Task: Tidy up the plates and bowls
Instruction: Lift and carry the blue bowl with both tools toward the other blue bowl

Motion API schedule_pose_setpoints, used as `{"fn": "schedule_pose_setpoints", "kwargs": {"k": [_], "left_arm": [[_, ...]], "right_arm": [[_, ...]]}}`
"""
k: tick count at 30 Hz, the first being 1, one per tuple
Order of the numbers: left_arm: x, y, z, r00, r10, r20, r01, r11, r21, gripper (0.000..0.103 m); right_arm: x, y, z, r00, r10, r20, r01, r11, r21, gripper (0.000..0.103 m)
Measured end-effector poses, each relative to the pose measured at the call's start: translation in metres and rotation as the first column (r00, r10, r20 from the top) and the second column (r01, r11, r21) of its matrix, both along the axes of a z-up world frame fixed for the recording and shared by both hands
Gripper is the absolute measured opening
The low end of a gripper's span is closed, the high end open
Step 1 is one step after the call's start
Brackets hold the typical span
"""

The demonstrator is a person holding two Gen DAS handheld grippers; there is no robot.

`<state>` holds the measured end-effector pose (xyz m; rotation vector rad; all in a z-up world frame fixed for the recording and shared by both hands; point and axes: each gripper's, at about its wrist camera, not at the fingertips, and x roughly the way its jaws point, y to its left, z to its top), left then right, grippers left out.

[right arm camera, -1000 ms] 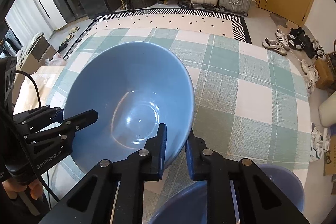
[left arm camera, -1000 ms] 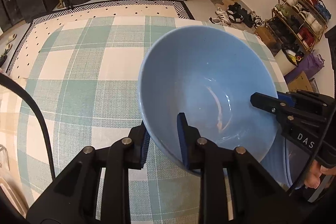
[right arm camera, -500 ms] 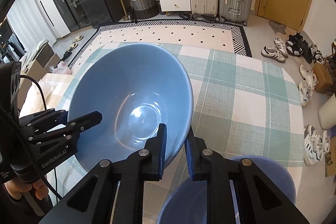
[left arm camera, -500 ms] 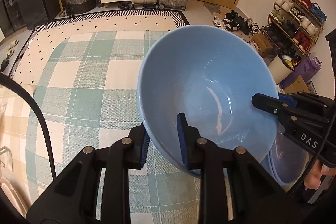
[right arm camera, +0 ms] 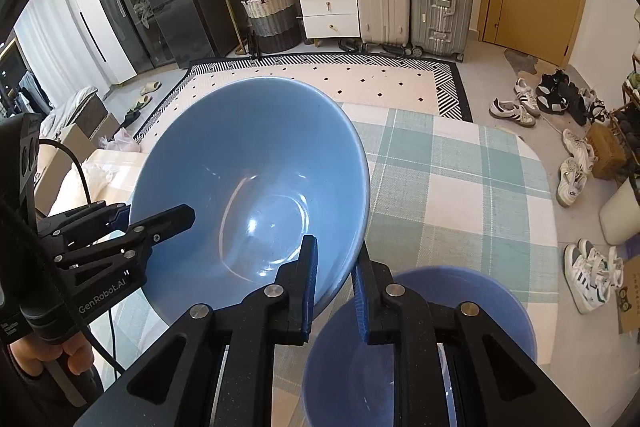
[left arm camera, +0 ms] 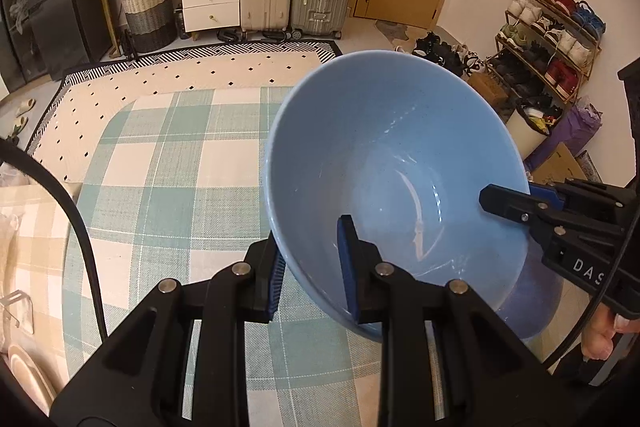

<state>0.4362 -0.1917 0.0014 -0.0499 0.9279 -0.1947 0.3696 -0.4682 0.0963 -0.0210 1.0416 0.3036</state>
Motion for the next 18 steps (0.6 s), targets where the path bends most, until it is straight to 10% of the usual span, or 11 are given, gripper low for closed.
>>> {"fn": "schedule_pose_setpoints", "kwargs": {"k": [18], "left_arm": [[-0.05,-0.05,0.039,0.996,-0.076,0.046,0.076,0.997,0.002,0.021]], "right_arm": [[-0.052,-0.034,0.039,0.996,-0.075,0.052,0.076,0.997,-0.002,0.016]]}}
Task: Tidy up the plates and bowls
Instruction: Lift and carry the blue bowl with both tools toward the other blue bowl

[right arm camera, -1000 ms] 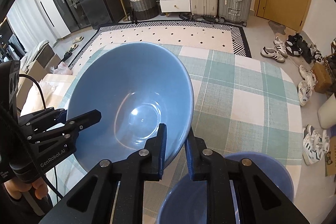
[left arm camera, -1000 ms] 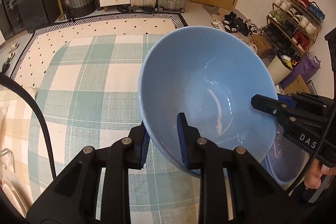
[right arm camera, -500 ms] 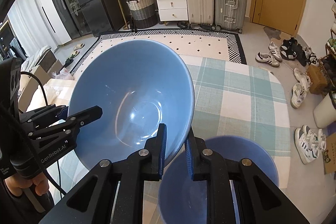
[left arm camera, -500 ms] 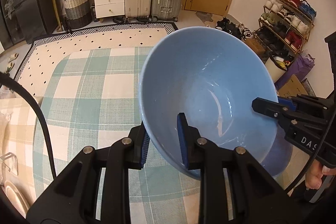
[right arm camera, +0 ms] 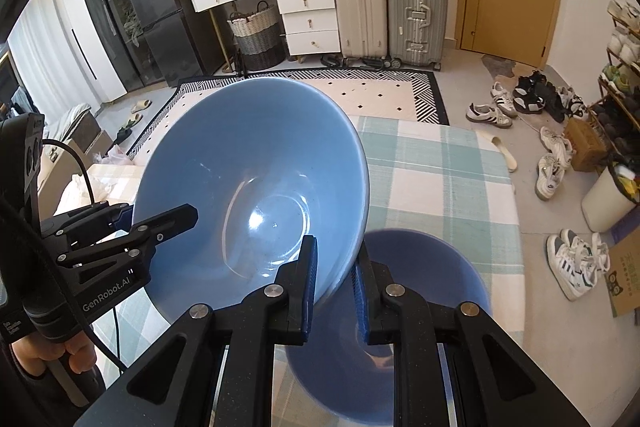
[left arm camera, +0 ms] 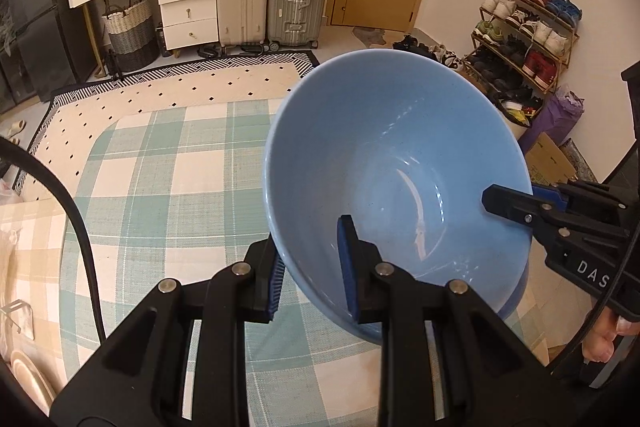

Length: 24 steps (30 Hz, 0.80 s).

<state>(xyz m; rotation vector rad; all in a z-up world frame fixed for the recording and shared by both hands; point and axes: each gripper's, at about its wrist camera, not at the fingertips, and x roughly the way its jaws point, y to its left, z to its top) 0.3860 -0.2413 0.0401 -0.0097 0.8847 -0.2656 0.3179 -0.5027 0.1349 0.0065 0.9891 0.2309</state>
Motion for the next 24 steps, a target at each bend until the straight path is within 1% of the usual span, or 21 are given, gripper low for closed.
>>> {"fn": "schedule_pose_setpoints", "kwargs": {"k": [6,12,24], "left_arm": [[-0.015,-0.024,0.008,0.999,-0.039,0.0,0.039,0.999,0.001,0.021],[-0.026,-0.044,0.012,0.997,-0.073,-0.005,0.073,0.997,0.003,0.021],[-0.033,-0.083,0.004,0.989,-0.145,-0.035,0.145,0.989,0.008,0.021]], "right_arm": [[-0.017,-0.018,0.008,0.999,-0.033,0.009,0.033,0.999,-0.001,0.017],[-0.029,-0.032,0.009,0.998,-0.064,0.005,0.064,0.998,-0.005,0.017],[-0.051,-0.061,0.002,0.991,-0.133,-0.001,0.133,0.991,0.008,0.017]]}}
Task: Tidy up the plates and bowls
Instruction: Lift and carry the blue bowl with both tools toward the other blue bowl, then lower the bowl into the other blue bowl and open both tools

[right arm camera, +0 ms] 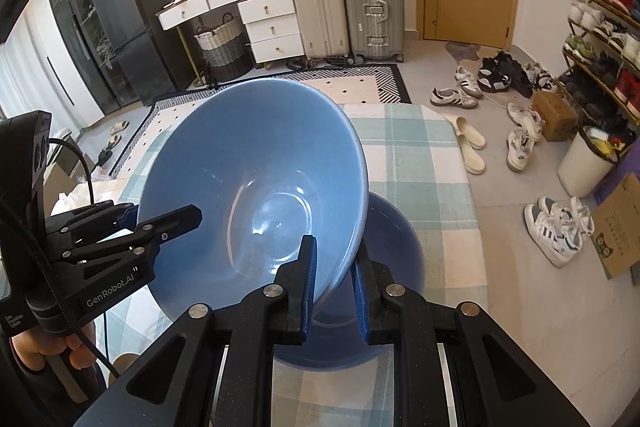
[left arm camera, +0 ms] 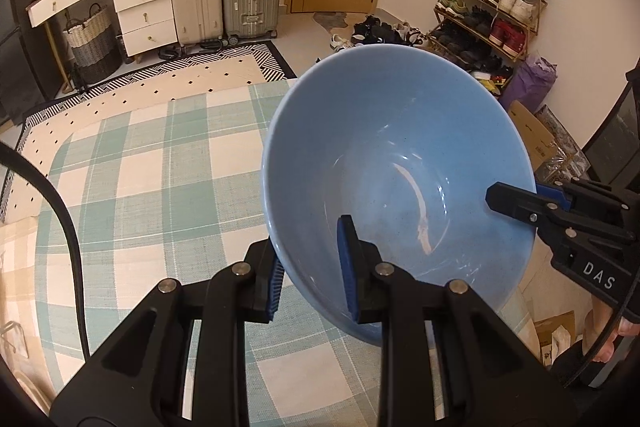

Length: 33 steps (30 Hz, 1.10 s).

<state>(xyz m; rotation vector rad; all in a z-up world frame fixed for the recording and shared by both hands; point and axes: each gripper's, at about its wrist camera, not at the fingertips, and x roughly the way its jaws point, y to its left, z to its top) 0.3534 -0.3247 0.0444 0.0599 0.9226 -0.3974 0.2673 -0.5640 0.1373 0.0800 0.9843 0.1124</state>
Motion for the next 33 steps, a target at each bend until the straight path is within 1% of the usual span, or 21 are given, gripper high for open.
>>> {"fn": "schedule_pose_setpoints", "kwargs": {"k": [6,13,16,20,23,27,30,33], "left_arm": [[-0.001,-0.017,-0.008,1.0,-0.027,-0.013,0.027,0.999,0.019,0.021],[-0.001,-0.031,-0.026,0.998,-0.053,-0.042,0.055,0.997,0.05,0.021],[0.003,-0.033,-0.035,0.996,-0.066,-0.052,0.07,0.995,0.069,0.021],[0.004,-0.036,-0.041,0.995,-0.076,-0.063,0.081,0.993,0.082,0.018],[0.005,-0.036,-0.045,0.994,-0.079,-0.07,0.085,0.992,0.091,0.018],[0.004,-0.041,-0.056,0.993,-0.093,-0.078,0.102,0.987,0.124,0.018],[0.001,-0.044,-0.059,0.993,-0.096,-0.062,0.104,0.982,0.16,0.019],[0.003,-0.044,-0.061,0.993,-0.094,-0.069,0.104,0.982,0.158,0.019]], "right_arm": [[-0.006,-0.011,-0.007,1.0,-0.025,-0.011,0.025,1.0,-0.006,0.017],[-0.008,-0.017,-0.019,0.998,-0.043,-0.039,0.043,0.999,-0.007,0.017],[-0.009,-0.021,-0.025,0.998,-0.046,-0.049,0.046,0.999,-0.005,0.017],[-0.009,-0.025,-0.031,0.997,-0.05,-0.062,0.051,0.999,0.005,0.017],[-0.009,-0.023,-0.035,0.996,-0.053,-0.074,0.053,0.999,-0.004,0.017],[-0.009,-0.026,-0.045,0.994,-0.059,-0.091,0.059,0.998,-0.01,0.017],[-0.009,-0.03,-0.049,0.992,-0.071,-0.1,0.07,0.997,-0.015,0.017],[-0.013,-0.034,-0.049,0.992,-0.086,-0.097,0.084,0.996,-0.03,0.017]]}}
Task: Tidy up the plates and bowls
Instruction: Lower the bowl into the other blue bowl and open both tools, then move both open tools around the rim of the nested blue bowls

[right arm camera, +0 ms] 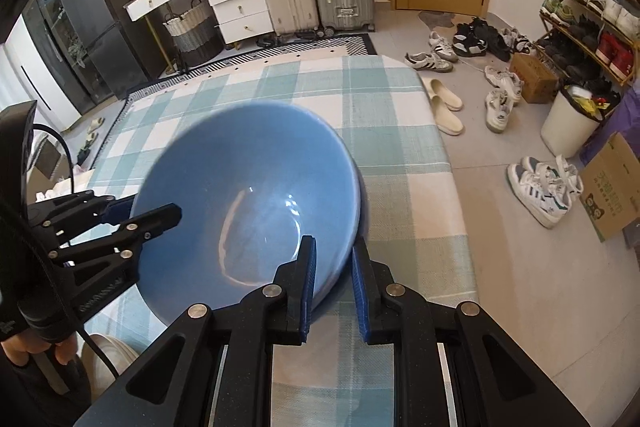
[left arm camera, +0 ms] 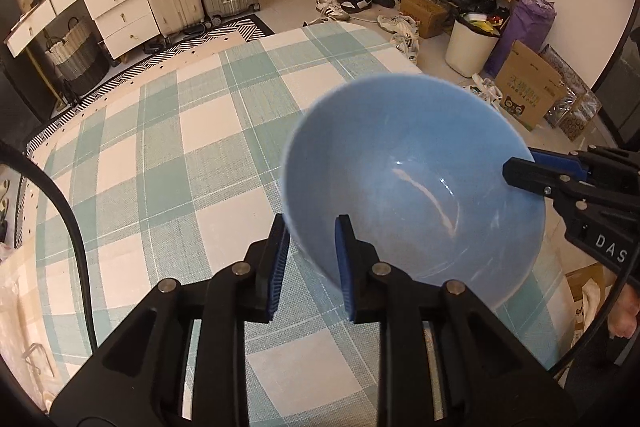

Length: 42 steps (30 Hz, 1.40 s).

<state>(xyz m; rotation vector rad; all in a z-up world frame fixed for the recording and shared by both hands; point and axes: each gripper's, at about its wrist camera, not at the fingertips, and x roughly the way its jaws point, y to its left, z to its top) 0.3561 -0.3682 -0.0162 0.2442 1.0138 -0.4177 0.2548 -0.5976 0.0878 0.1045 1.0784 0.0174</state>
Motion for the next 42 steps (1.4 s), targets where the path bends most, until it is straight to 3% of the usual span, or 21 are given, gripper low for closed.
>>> {"fn": "schedule_pose_setpoints", "kwargs": {"k": [2,6,8,11,12,14,20,28,30,42], "left_arm": [[0.0,0.001,0.001,1.0,-0.005,0.005,0.005,1.0,-0.002,0.02],[-0.002,0.001,0.006,1.0,-0.008,0.02,0.008,1.0,-0.003,0.039],[-0.004,0.002,0.009,1.0,-0.013,0.024,0.013,1.0,-0.012,0.042],[-0.007,0.004,0.014,0.999,-0.016,0.039,0.017,1.0,-0.024,0.058],[-0.007,0.005,0.016,0.999,-0.022,0.041,0.023,0.999,-0.031,0.062],[-0.01,0.008,0.019,0.999,-0.024,0.043,0.026,0.999,-0.045,0.069],[-0.015,0.015,0.025,0.998,-0.025,0.053,0.028,0.998,-0.06,0.076],[-0.02,0.024,0.032,0.998,-0.026,0.064,0.031,0.996,-0.086,0.088],[-0.021,0.026,0.033,0.998,-0.024,0.065,0.031,0.995,-0.099,0.1],[-0.023,0.037,0.04,0.999,-0.005,0.051,0.012,0.991,-0.136,0.101]], "right_arm": [[-0.001,-0.002,0.001,1.0,-0.002,0.003,0.002,1.0,0.007,0.019],[-0.004,-0.004,0.003,1.0,-0.009,0.012,0.009,1.0,0.008,0.02],[-0.006,-0.005,0.005,1.0,-0.008,0.024,0.008,1.0,0.03,0.03],[-0.011,-0.004,0.012,0.998,-0.005,0.056,0.002,0.999,0.044,0.052],[-0.012,-0.003,0.015,0.998,-0.003,0.066,0.001,0.999,0.042,0.054],[-0.014,0.0,0.019,0.997,0.001,0.077,-0.004,0.999,0.041,0.067],[-0.023,0.008,0.034,0.993,0.012,0.121,-0.016,0.999,0.033,0.082],[-0.035,0.016,0.045,0.988,0.034,0.154,-0.041,0.998,0.044,0.085],[-0.037,0.017,0.046,0.987,0.033,0.159,-0.041,0.998,0.05,0.085],[-0.044,0.008,0.04,0.987,-0.016,0.16,0.004,0.997,0.075,0.086]]}}
